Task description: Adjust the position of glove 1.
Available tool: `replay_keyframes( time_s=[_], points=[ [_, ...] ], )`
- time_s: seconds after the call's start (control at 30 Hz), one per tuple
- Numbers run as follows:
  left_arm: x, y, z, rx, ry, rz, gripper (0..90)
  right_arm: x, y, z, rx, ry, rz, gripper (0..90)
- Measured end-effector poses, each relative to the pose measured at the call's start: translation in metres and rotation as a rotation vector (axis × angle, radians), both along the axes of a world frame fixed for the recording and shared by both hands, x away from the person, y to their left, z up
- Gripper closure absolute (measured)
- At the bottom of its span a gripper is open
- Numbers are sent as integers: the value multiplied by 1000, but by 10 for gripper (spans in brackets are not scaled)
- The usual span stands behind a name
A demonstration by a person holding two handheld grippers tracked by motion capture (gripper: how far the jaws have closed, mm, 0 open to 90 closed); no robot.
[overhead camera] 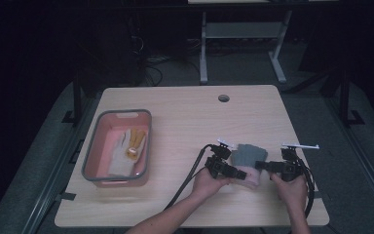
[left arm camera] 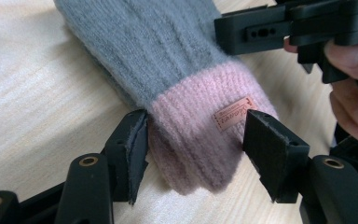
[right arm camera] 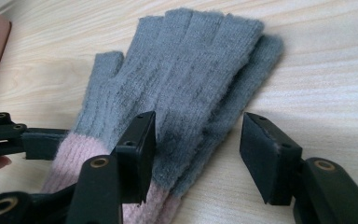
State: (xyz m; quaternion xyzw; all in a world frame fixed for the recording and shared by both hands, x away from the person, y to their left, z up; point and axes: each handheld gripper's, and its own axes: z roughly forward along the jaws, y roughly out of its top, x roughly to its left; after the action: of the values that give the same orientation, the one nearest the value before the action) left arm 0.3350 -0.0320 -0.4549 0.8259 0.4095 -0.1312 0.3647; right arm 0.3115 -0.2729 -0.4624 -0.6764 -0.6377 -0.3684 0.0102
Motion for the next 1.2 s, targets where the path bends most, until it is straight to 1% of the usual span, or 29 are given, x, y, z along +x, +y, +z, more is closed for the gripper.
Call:
replay_keyframes(
  time_s=[0.07, 0.13, 0.23, 0.27, 0.33, 0.4, 0.47, 0.57, 0.63, 0.7, 0.77, 0.83, 0.97, 1.0, 1.1, 1.13, 1.17, 1.2],
  points=[
    [0, -1, -1, 5, 4, 4, 405, 1, -1, -1, -2, -6, 1, 455],
    [0, -1, -2, 9, 6, 10, 419, 1, -1, -1, 12, -6, -7, 464],
    [3, 0, -3, 12, 25, 3, 422, 3, 1, -2, 29, -2, -10, 483],
    [4, 1, -4, 10, 29, 9, 422, 3, 1, -2, 30, -2, -13, 489],
    [5, 2, -4, 15, 28, 11, 403, 2, 1, -3, 22, -6, -10, 522],
    [4, 1, -4, 20, 25, 12, 401, 1, 1, -3, 29, 0, -17, 534],
    [4, 1, -4, 27, 26, -5, 416, 1, 2, -4, 27, -10, -18, 552],
    [5, 2, -4, 28, 27, -7, 434, 0, 5, -4, 20, -13, -19, 573],
    [4, 2, -4, 29, 22, -9, 451, 0, 7, -5, 25, -12, -18, 593],
    [4, 1, -5, 26, 17, -9, 464, 0, 7, -6, 44, -8, -18, 617],
    [4, 1, -5, 27, 20, -14, 481, 0, 7, -8, 80, 0, -22, 645],
    [5, 2, -5, 26, 27, -16, 487, 0, 6, -9, 96, 1, -25, 659],
    [7, 2, -7, 5, 45, -10, 500, 1, 6, -11, 116, 12, -28, 692],
    [8, 2, -7, -9, 58, 1, 505, 1, 5, -11, 123, 12, -28, 700],
    [12, 4, -9, -30, 90, 9, 517, 1, 5, -12, 130, 9, -26, 716],
    [13, 4, -10, -45, 103, 19, 521, 1, 5, -13, 131, 10, -28, 726],
    [14, 6, -11, -51, 111, 14, 527, 1, 5, -13, 134, 9, -29, 737],
    [15, 6, -12, -59, 121, 20, 535, 1, 5, -13, 137, 7, -28, 750]
  ],
)
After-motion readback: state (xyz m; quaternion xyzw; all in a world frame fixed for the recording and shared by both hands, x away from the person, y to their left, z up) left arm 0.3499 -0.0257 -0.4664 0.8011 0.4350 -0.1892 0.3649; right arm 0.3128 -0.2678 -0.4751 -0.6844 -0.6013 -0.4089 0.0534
